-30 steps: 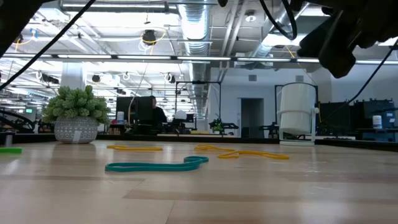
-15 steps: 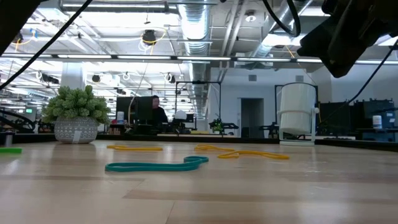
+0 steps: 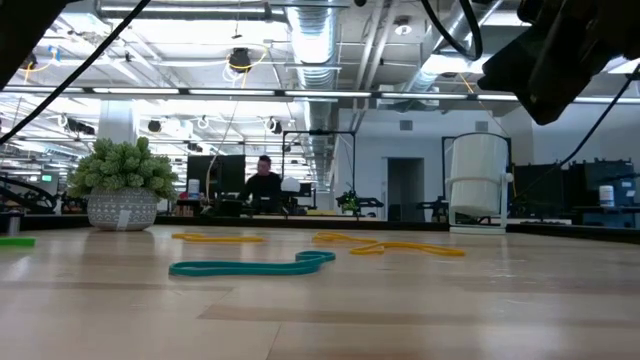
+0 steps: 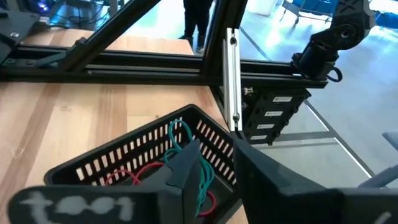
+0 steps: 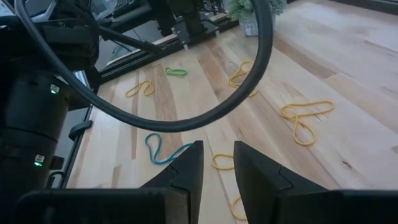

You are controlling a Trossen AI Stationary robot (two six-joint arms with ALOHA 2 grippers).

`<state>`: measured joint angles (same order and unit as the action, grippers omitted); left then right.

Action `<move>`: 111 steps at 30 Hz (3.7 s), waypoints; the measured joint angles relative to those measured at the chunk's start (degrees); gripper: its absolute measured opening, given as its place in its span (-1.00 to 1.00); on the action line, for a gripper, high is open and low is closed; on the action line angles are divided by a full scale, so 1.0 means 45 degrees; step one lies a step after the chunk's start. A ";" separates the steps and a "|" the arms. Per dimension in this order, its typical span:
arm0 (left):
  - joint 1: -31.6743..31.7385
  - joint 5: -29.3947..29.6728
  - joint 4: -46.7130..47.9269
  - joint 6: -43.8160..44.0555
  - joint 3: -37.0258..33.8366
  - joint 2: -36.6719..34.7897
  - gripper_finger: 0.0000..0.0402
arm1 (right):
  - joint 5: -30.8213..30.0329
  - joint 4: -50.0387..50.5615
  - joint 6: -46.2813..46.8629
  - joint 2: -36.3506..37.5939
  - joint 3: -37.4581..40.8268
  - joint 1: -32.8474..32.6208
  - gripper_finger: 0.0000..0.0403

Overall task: Pick and place rubber bands into bin
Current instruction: Put the blue rubber band into the black basket

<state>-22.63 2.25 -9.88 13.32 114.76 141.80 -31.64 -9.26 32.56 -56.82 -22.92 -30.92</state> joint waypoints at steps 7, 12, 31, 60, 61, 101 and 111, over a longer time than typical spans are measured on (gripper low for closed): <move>0.0058 0.0486 0.4093 -0.0036 -0.0010 -0.1452 -0.57 | 0.0159 0.0078 0.0165 0.0000 0.0000 -0.0255 -0.59; -0.0091 0.2983 1.0039 0.0468 0.0000 -0.3349 -0.57 | 0.0189 0.0053 0.0126 0.0000 0.0000 -0.0605 -0.59; -0.1295 0.6475 2.1967 0.4462 -0.1632 -0.5599 -0.57 | 0.0155 -0.0058 0.0539 -0.0782 -0.0005 -0.0597 -0.59; -0.1014 0.2650 0.2025 0.5480 -1.1593 -0.6852 -0.57 | 0.0019 -0.0022 0.0539 -0.0981 -0.0005 -0.0264 -0.59; -0.1015 0.2731 0.2275 0.5481 -1.1304 -0.6602 -0.57 | 0.0036 0.0004 0.0539 -0.0981 -0.0005 -0.0250 -0.59; -0.1158 0.2582 0.0330 0.1047 -0.6119 -0.5438 -1.00 | 0.0046 0.0029 0.0432 -0.0981 -0.0005 -0.0242 -0.59; -0.0903 0.2163 -0.2851 -0.0368 -0.5830 -0.5003 -1.00 | 0.0034 -0.0061 0.0432 -0.0979 0.0000 0.0215 -0.59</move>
<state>-26.69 11.98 -22.71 11.66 88.53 119.29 -31.48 -9.53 34.50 -61.22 -22.92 -29.95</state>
